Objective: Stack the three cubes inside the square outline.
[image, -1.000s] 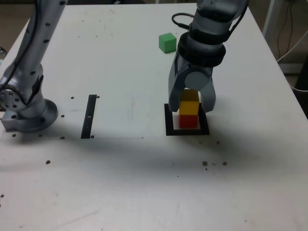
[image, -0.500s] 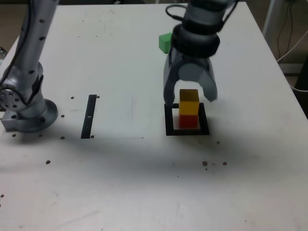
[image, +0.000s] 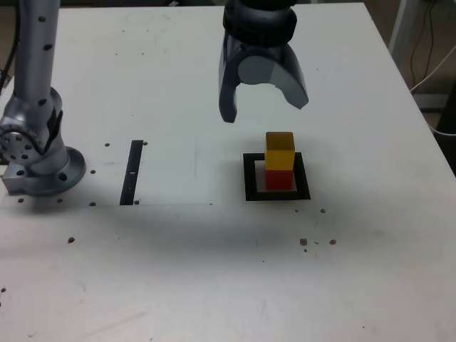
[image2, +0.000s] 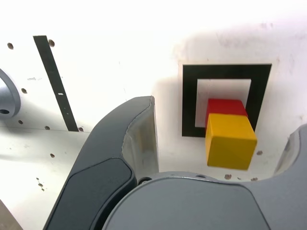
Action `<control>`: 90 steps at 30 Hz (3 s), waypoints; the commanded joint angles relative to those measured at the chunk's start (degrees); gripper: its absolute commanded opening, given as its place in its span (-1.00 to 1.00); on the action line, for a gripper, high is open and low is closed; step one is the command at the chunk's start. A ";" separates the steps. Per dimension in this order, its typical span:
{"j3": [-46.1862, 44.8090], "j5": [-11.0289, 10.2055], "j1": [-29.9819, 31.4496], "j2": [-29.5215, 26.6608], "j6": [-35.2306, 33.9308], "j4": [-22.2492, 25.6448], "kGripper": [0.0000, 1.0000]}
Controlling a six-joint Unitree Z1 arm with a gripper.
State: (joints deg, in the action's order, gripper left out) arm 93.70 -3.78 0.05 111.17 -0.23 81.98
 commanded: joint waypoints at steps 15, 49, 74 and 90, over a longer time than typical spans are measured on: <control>6.66 0.12 -16.82 4.12 11.40 1.33 0.98; 30.38 -1.33 -37.10 20.26 25.32 10.43 0.98; 30.28 -1.46 -40.52 28.36 26.38 8.80 0.80; 31.20 -3.66 -40.92 29.21 26.50 8.57 -0.27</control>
State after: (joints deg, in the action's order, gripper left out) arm 124.82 -7.51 -40.91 140.04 26.21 90.11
